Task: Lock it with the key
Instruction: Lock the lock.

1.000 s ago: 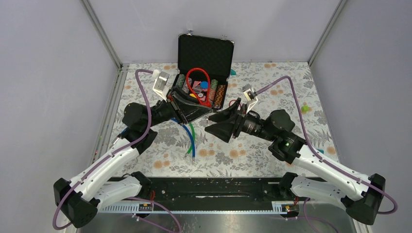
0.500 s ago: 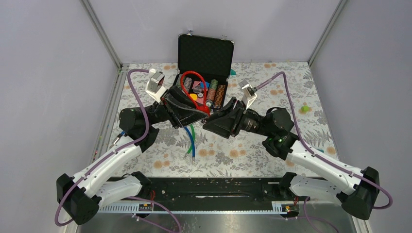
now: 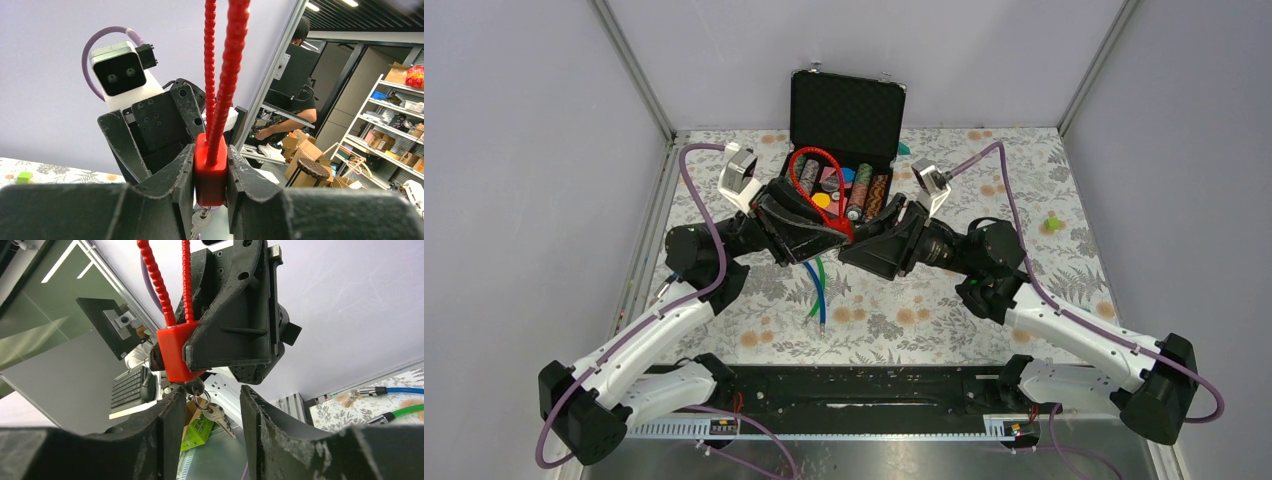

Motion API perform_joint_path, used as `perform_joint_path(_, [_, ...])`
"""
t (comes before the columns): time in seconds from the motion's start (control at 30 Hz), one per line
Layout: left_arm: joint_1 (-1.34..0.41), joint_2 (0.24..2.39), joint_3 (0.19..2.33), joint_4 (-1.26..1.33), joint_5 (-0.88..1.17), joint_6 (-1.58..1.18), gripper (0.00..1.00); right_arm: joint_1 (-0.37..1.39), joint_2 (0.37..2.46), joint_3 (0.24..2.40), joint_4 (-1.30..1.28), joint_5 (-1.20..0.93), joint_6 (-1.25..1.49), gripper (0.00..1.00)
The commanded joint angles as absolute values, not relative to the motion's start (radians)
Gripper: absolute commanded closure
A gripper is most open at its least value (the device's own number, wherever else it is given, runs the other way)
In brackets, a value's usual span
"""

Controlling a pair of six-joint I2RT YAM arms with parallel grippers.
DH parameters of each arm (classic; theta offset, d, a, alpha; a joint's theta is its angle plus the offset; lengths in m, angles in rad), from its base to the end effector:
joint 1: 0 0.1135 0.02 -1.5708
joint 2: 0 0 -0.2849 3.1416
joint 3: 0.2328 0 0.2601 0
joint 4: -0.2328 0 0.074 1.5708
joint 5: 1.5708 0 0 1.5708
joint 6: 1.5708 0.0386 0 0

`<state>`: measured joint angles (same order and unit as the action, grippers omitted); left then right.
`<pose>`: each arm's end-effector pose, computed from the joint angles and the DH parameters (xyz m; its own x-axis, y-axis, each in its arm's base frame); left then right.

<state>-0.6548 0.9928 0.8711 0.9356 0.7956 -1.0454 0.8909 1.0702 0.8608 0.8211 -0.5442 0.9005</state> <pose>0.1357 -0.1389 0.4544 -0.4161 -0.4439 -0.7936 0.9077 -0.2544 -0.3336 0.1296 0.1921 0.4310 -0.5059 0.4406 -0.7416 -0.8618 -0.2206 0.4569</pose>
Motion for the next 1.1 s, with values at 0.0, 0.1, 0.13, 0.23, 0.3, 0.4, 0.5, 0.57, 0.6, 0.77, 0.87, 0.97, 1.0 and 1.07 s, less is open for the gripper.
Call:
perform_joint_path(0.0, [-0.653, 0.969, 0.892, 0.985, 0.778, -1.031, 1.0, 0.887, 1.082, 0.904, 0.936, -0.577, 0.942, 0.51])
perform_joint_path(0.1, [-0.653, 0.966, 0.885, 0.985, 0.775, -1.029, 1.0, 0.887, 1.09, 0.904, 0.954, -0.576, 0.952, 0.56])
perform_joint_path(0.13, [-0.653, 0.965, 0.884, 0.985, 0.774, -1.029, 1.0, 0.886, 1.09, 0.904, 0.957, -0.575, 0.954, 0.57])
perform_joint_path(0.23, [-0.655, 0.964, 0.881, 0.986, 0.77, -1.029, 1.0, 0.886, 1.094, 0.91, 0.951, -0.572, 0.953, 0.65])
perform_joint_path(0.3, [-0.656, 0.962, 0.881, 0.982, 0.77, -1.028, 1.0, 0.885, 1.095, 0.913, 0.94, -0.568, 0.95, 0.71])
perform_joint_path(0.4, [-0.656, 0.958, 0.882, 0.966, 0.764, -1.018, 1.0, 0.885, 1.098, 0.917, 0.924, -0.568, 0.945, 0.81])
perform_joint_path(0.5, [-0.657, 0.95, 0.886, 0.919, 0.756, -0.991, 1.0, 0.885, 1.093, 0.919, 0.883, -0.559, 0.924, 0.87])
perform_joint_path(0.57, [-0.657, 0.943, 0.889, 0.886, 0.748, -0.973, 1.0, 0.885, 1.083, 0.922, 0.837, -0.544, 0.898, 0.89])
perform_joint_path(0.6, [-0.656, 0.939, 0.892, 0.864, 0.745, -0.963, 1.0, 0.885, 1.076, 0.923, 0.809, -0.536, 0.879, 0.9])
perform_joint_path(0.77, [-0.657, 0.913, 0.938, 0.632, 0.69, -0.859, 1.0, 0.885, 1.024, 0.949, 0.562, -0.437, 0.742, 0.95])
perform_joint_path(0.87, [-0.656, 0.9, 0.991, 0.408, 0.617, -0.769, 1.0, 0.885, 0.995, 1.0, 0.346, -0.307, 0.636, 0.97])
perform_joint_path(0.97, [-0.657, 0.901, 1.045, 0.227, 0.54, -0.699, 1.0, 0.885, 0.985, 1.049, 0.169, -0.185, 0.566, 0.98])
perform_joint_path(1.0, [-0.656, 0.905, 1.056, 0.194, 0.524, -0.686, 1.0, 0.885, 0.984, 1.059, 0.136, -0.157, 0.552, 0.98])
perform_joint_path(1.07, [-0.656, 0.914, 1.073, 0.145, 0.495, -0.673, 1.0, 0.885, 0.985, 1.074, 0.085, -0.117, 0.537, 0.99])
